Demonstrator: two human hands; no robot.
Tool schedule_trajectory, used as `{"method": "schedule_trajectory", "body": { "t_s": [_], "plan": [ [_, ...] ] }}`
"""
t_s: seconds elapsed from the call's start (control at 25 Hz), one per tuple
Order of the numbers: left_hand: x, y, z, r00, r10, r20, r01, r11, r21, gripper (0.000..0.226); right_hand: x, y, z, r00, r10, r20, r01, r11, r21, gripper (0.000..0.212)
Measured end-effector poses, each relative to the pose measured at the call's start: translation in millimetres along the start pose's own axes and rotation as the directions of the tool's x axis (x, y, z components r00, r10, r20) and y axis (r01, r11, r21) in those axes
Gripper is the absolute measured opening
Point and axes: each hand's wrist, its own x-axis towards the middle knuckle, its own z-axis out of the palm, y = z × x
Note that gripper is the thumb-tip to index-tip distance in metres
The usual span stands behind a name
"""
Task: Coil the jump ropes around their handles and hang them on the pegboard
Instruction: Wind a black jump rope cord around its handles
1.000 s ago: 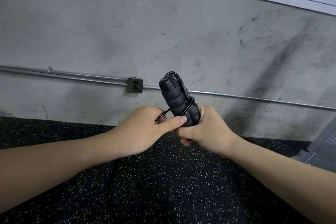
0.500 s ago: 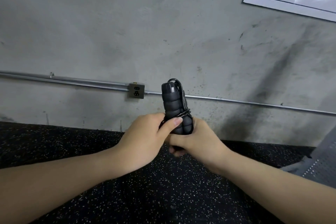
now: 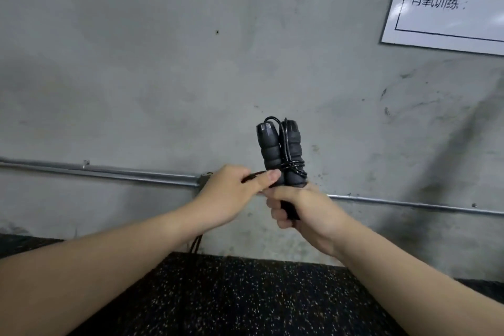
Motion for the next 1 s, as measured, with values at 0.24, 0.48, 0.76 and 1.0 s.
{"method": "schedule_trajectory", "body": {
  "t_s": [0.24,0.48,0.76,1.0],
  "plan": [
    [69.9,-8.9,70.1,0.99,0.054,-0.128,-0.064,0.995,-0.079,0.067,61.1,32.6,-67.7,0.982,-0.048,-0.184,0.047,0.999,-0.007,0.018],
    [47.8,-17.9,105.8,0.977,-0.099,0.188,0.162,0.92,-0.358,0.042,49.1,81.3,-96.2,0.96,-0.055,-0.273,0.017,0.99,-0.14,0.014],
    [-54.3,53.6,70.2,0.994,-0.038,-0.098,0.042,0.999,0.035,0.051,-35.9,56.3,-17.9,0.841,-0.307,-0.445,0.168,0.931,-0.326,0.02],
    [-122.7,103.8,0.8,0.987,0.08,0.138,-0.082,0.997,0.007,0.049,-136.5,11.8,17.6,0.948,-0.243,-0.206,0.105,0.849,-0.517,0.019]
  ]
}}
